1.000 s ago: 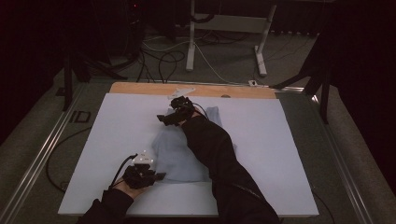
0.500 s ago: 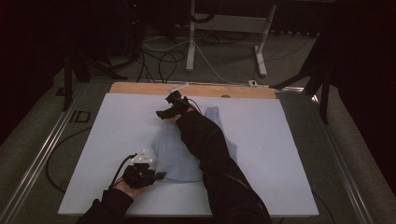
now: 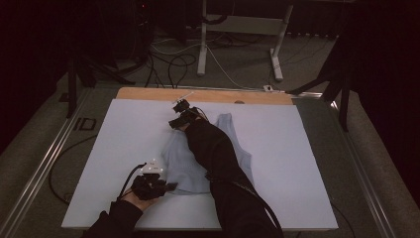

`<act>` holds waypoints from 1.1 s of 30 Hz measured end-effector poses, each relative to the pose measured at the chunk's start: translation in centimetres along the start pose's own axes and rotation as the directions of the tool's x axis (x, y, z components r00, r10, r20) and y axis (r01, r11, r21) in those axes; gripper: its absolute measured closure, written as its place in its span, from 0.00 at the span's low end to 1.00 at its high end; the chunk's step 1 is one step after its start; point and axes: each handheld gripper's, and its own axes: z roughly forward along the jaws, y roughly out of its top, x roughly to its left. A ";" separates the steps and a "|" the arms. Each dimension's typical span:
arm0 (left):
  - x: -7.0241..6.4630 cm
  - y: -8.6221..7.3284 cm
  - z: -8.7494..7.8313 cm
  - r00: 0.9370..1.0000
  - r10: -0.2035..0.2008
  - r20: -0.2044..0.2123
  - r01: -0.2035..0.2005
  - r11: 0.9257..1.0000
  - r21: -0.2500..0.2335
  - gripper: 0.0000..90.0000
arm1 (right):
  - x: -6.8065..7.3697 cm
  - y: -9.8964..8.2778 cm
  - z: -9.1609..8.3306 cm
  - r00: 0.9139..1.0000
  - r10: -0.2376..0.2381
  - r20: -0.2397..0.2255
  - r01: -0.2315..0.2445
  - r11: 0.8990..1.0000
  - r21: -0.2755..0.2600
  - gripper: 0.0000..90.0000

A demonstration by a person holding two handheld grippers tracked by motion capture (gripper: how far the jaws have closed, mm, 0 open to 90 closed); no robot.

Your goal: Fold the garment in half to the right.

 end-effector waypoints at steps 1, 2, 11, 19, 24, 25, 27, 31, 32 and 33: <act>0.0 0.0 0.0 1.000 0.001 -0.003 -0.001 1.000 0.001 0.96 | 0.1 0.0 0.1 1.000 -0.012 0.004 0.012 1.000 0.010 0.32; 0.0 0.0 0.0 1.000 0.000 -0.001 0.000 1.000 0.000 0.96 | 0.2 -0.1 0.2 1.000 -0.019 0.008 0.019 1.000 0.020 0.33; -0.3 0.0 0.3 1.000 0.006 -0.001 -0.006 1.000 0.003 0.96 | -0.2 -0.8 0.3 0.998 -0.069 0.012 0.068 0.996 0.061 0.65; -0.3 0.0 0.5 1.000 -0.002 -0.006 0.002 1.000 0.006 0.96 | -0.1 -0.8 -0.1 0.994 -0.102 0.038 0.098 0.991 0.086 0.90; -0.2 0.0 0.5 1.000 -0.012 -0.004 0.012 1.000 0.005 0.96 | 0.0 -0.7 -0.1 0.991 -0.121 0.049 0.115 0.988 0.099 0.95; -0.1 0.0 0.5 1.000 -0.014 -0.005 0.014 1.000 0.005 0.96 | 0.0 -0.7 -0.1 0.992 -0.118 0.049 0.113 0.989 0.099 0.95; -0.1 0.0 0.5 1.000 -0.012 -0.004 0.012 1.000 0.006 0.96 | 0.1 -0.6 -0.2 0.991 -0.125 0.051 0.120 0.988 0.099 0.95; -0.1 0.0 0.4 1.000 -0.013 -0.003 0.013 1.000 0.004 0.96 | 0.2 -0.3 -0.7 0.991 -0.127 0.042 0.124 0.989 0.082 0.95; -0.2 0.0 0.4 1.000 -0.012 -0.004 0.012 1.000 0.003 0.96 | 0.2 -0.2 -0.8 0.990 -0.130 0.047 0.126 0.989 0.079 0.95; -0.2 0.0 0.4 1.000 -0.011 -0.003 0.011 1.000 0.003 0.96 | 0.2 -0.1 -1.1 0.989 -0.137 0.052 0.133 0.988 0.074 0.95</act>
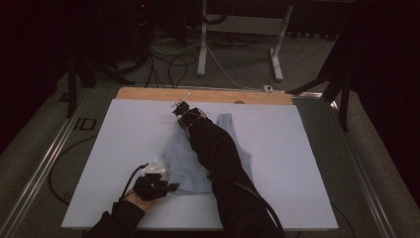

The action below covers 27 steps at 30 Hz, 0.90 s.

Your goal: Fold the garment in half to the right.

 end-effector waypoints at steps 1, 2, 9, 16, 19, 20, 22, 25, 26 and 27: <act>0.0 0.0 0.0 1.000 -0.001 0.001 0.001 1.000 -0.002 0.96 | -0.1 0.1 -0.2 1.000 -0.003 -0.002 0.003 1.000 -0.009 0.95; 0.0 0.0 0.0 1.000 -0.002 0.002 0.002 1.000 -0.002 0.96 | -0.1 0.2 -0.5 1.000 -0.002 0.003 0.002 1.000 -0.016 0.95; -0.1 0.3 -0.3 1.000 0.000 0.001 0.000 1.000 -0.012 0.96 | -0.5 0.5 -2.1 1.000 0.016 0.010 -0.015 0.998 -0.058 0.95; -0.6 0.9 -0.6 1.000 0.020 0.003 -0.020 1.000 -0.020 0.96 | -1.0 0.8 -3.7 0.999 0.035 0.018 -0.033 0.996 -0.089 0.95; -0.8 1.1 -0.7 1.000 0.030 0.002 -0.030 0.999 -0.015 0.96 | -1.2 0.8 -4.4 0.999 0.036 0.023 -0.034 0.994 -0.100 0.95; -0.8 1.2 -0.8 1.000 0.031 0.002 -0.031 0.999 -0.014 0.96 | -1.3 0.8 -4.6 0.999 0.038 0.020 -0.036 0.994 -0.106 0.95; -1.0 1.4 -0.9 0.999 0.037 0.002 -0.037 0.999 -0.019 0.96 | -1.4 0.8 -4.9 0.999 0.038 0.026 -0.035 0.994 -0.107 0.95; -1.3 1.8 -0.9 0.999 0.048 0.002 -0.048 0.999 -0.013 0.96 | -1.5 0.9 -5.5 0.999 0.041 0.031 -0.036 0.992 -0.122 0.95; -1.4 2.0 -0.9 0.999 0.053 0.002 -0.053 0.998 -0.014 0.96 | -1.5 0.9 -5.6 0.999 0.039 0.031 -0.035 0.992 -0.125 0.95; -1.6 2.2 -0.9 0.998 0.059 0.004 -0.059 0.998 -0.013 0.96 | -1.6 0.9 -5.8 0.999 0.037 0.033 -0.032 0.992 -0.124 0.95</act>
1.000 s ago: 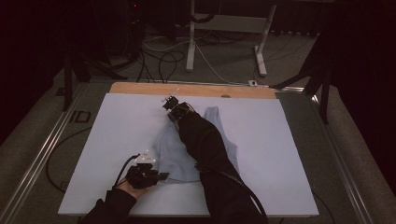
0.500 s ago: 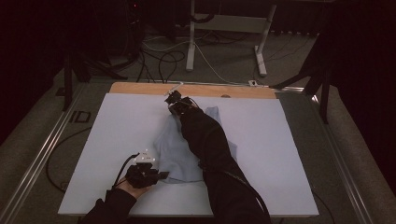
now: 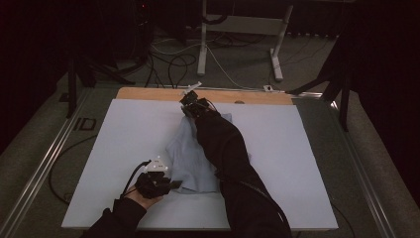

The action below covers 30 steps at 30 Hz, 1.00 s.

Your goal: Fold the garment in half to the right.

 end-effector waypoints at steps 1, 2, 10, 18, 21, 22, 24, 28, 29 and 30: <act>-0.1 0.1 0.0 1.000 0.005 0.003 -0.005 1.000 -0.001 0.96 | -0.1 0.0 -0.2 1.000 -0.002 0.005 0.002 1.000 -0.004 0.95; -0.2 0.4 0.0 1.000 0.010 0.001 -0.010 1.000 -0.001 0.96 | -0.2 0.0 -0.4 1.000 0.002 0.003 -0.002 1.000 -0.006 0.95; -1.5 2.3 0.0 0.999 0.050 0.017 -0.050 0.999 -0.007 0.96 | -1.4 -0.3 -2.2 1.000 0.012 0.010 -0.011 0.999 -0.033 0.95; -2.8 3.9 0.6 0.995 0.093 0.031 -0.093 0.996 0.003 0.96 | -2.6 -0.7 -4.1 1.000 0.025 0.012 -0.024 0.998 -0.057 0.95; -3.2 4.5 0.8 0.993 0.110 0.035 -0.110 0.994 0.006 0.96 | -3.0 -1.0 -4.8 0.999 0.038 0.013 -0.037 0.997 -0.068 0.95; -3.4 4.7 0.9 0.993 0.116 0.036 -0.116 0.993 0.006 0.96 | -3.2 -1.2 -5.0 0.999 0.039 0.016 -0.038 0.997 -0.071 0.95; -3.7 5.1 1.2 0.991 0.126 0.040 -0.127 0.992 0.010 0.96 | -3.5 -1.5 -5.5 0.999 0.049 0.015 -0.047 0.995 -0.085 0.95; -4.4 5.8 1.9 0.988 0.146 0.045 -0.147 0.989 0.021 0.96 | -4.0 -2.2 -6.3 0.998 0.063 0.016 -0.061 0.993 -0.100 0.95; -4.6 5.9 2.1 0.988 0.147 0.047 -0.148 0.989 0.023 0.96 | -4.2 -2.4 -6.5 0.998 0.064 0.016 -0.062 0.992 -0.107 0.95; -4.8 6.1 2.2 0.987 0.150 0.050 -0.152 0.988 0.023 0.96 | -4.3 -2.6 -6.7 0.997 0.070 0.014 -0.068 0.991 -0.113 0.95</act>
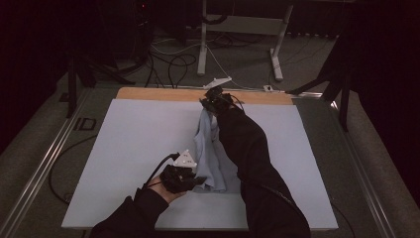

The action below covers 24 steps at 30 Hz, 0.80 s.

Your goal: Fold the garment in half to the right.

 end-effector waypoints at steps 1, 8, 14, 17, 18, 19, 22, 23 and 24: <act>-0.1 0.2 0.1 1.000 0.005 0.001 -0.005 1.000 0.004 0.96 | -0.2 -0.2 -0.2 1.000 0.003 -0.001 -0.003 1.000 -0.008 0.95; -0.7 1.4 1.6 1.000 0.025 0.017 -0.025 1.000 0.010 0.96 | -1.9 -1.6 -1.4 1.000 0.031 0.004 -0.031 0.999 -0.013 0.95; -1.3 2.4 3.3 0.999 0.030 0.032 -0.031 0.999 0.023 0.96 | -3.1 -2.9 -1.7 0.999 0.047 0.000 -0.047 0.999 -0.009 0.95; -1.5 2.8 4.3 0.999 0.029 0.033 -0.030 0.999 0.038 0.96 | -3.5 -3.5 -1.5 0.999 0.051 -0.004 -0.051 0.999 -0.005 0.95; -1.6 3.0 4.6 0.999 0.027 0.033 -0.029 0.999 0.038 0.96 | -3.6 -3.7 -1.4 0.999 0.054 -0.003 -0.054 0.999 -0.001 0.95; -1.7 3.1 4.9 0.999 0.029 0.034 -0.030 0.999 0.043 0.96 | -3.7 -3.9 -1.3 0.998 0.057 -0.004 -0.057 0.998 0.001 0.95; -1.9 3.5 5.7 0.999 0.034 0.025 -0.036 0.998 0.055 0.96 | -4.1 -4.6 -1.0 0.998 0.069 -0.006 -0.069 0.998 0.000 0.95; -2.0 3.5 6.0 0.999 0.039 0.021 -0.040 0.997 0.060 0.96 | -4.2 -4.8 -1.0 0.997 0.076 -0.007 -0.076 0.997 0.000 0.95; -2.1 3.6 6.2 0.999 0.040 0.021 -0.041 0.997 0.060 0.96 | -4.4 -5.1 -0.9 0.997 0.077 -0.007 -0.077 0.997 0.004 0.95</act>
